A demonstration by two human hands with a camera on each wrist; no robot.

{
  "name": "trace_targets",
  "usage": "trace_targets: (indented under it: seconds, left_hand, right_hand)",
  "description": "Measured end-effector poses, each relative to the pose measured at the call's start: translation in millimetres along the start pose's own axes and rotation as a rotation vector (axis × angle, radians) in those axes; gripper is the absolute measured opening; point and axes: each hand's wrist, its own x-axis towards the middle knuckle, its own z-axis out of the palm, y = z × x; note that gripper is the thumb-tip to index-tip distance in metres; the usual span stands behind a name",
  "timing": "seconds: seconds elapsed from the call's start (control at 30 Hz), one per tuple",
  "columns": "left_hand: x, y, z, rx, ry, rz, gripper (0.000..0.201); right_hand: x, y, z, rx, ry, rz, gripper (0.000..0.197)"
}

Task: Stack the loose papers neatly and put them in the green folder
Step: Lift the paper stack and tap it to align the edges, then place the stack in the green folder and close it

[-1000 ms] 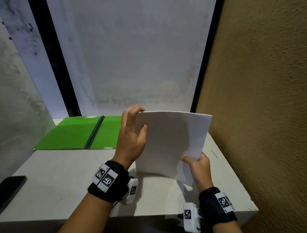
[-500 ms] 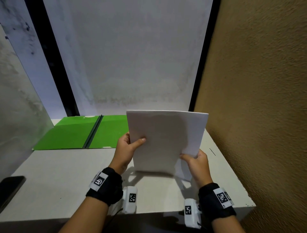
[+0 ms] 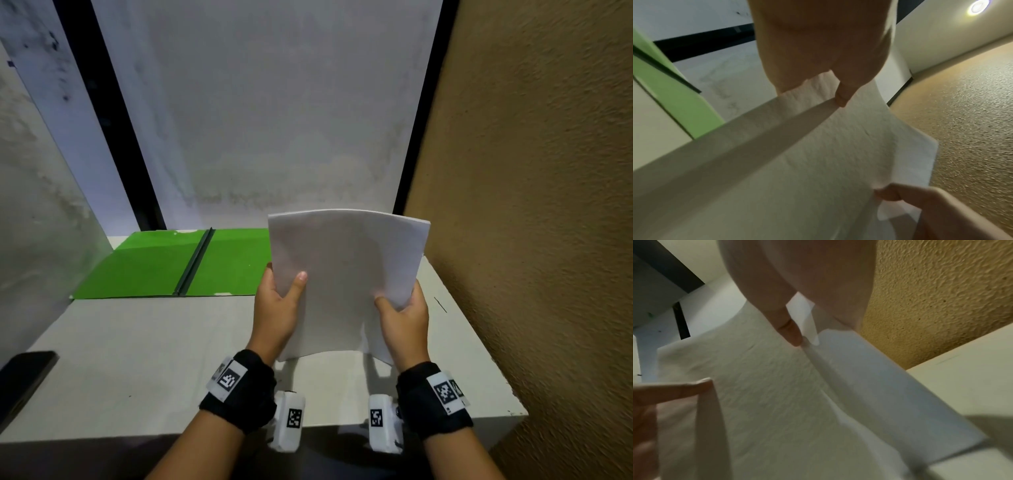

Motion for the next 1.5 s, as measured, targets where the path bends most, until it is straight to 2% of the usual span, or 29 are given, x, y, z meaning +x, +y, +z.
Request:
trace_targets:
  seconds: [0.17, 0.33, 0.5, 0.63, 0.77, 0.97, 1.03, 1.1, 1.17, 1.23, 1.3, 1.33, 1.4, 1.5]
  left_hand:
    - [-5, -29, -8, 0.037, -0.041, -0.174, 0.059]
    - [-14, -39, -12, 0.056, -0.078, -0.175, 0.056]
    - [-2, -26, -16, 0.085, -0.099, -0.129, 0.053]
    - [18, -7, -21, 0.036, -0.147, -0.254, 0.05]
    - [27, -8, -21, 0.002, -0.138, -0.39, 0.048]
    - [31, -27, -20, -0.044, -0.148, -0.514, 0.051]
    - [37, -36, -23, -0.026, -0.177, -0.575, 0.044]
    - [48, -42, -30, 0.125, -0.275, -0.659, 0.029]
    - [65, -51, -42, 0.307, -0.385, -0.694, 0.036]
    - [86, -63, -58, 0.573, -0.362, -0.601, 0.048]
    - [106, -81, -82, 1.031, -0.345, -0.433, 0.06]
    - [113, -88, -93, 1.215, -0.357, -0.394, 0.066]
    - [122, -100, -113, 1.431, -0.4, -0.434, 0.07]
    - [122, -100, -125, 1.626, -0.512, -0.49, 0.063]
  right_hand:
    - [4, 12, -3, 0.068, 0.023, 0.121, 0.049]
    - [7, 25, -6, -0.002, -0.038, 0.213, 0.042]
    - [8, 12, -12, -0.048, -0.121, 0.168, 0.039]
    - [13, 1, -22, 0.002, -0.265, 0.251, 0.037]
    - [9, 3, -21, 0.06, -0.4, 0.374, 0.047]
    - [6, 14, -14, -0.028, -0.354, 0.34, 0.058]
    - [3, 15, -13, -0.052, -0.343, 0.328, 0.057]
    - [1, 17, -14, -0.062, -0.327, 0.319, 0.056]
    - [0, 19, -17, -0.052, -0.304, 0.328, 0.056]
    - [-1, 21, -19, -0.036, -0.281, 0.349, 0.057]
    - [-3, 23, -23, -0.029, -0.265, 0.375, 0.055]
    - [-3, 25, -25, -0.022, -0.257, 0.39, 0.055]
    - [-4, 28, -29, 0.011, -0.252, 0.419, 0.055]
    - [-6, 30, -35, 0.011, -0.24, 0.433, 0.054]
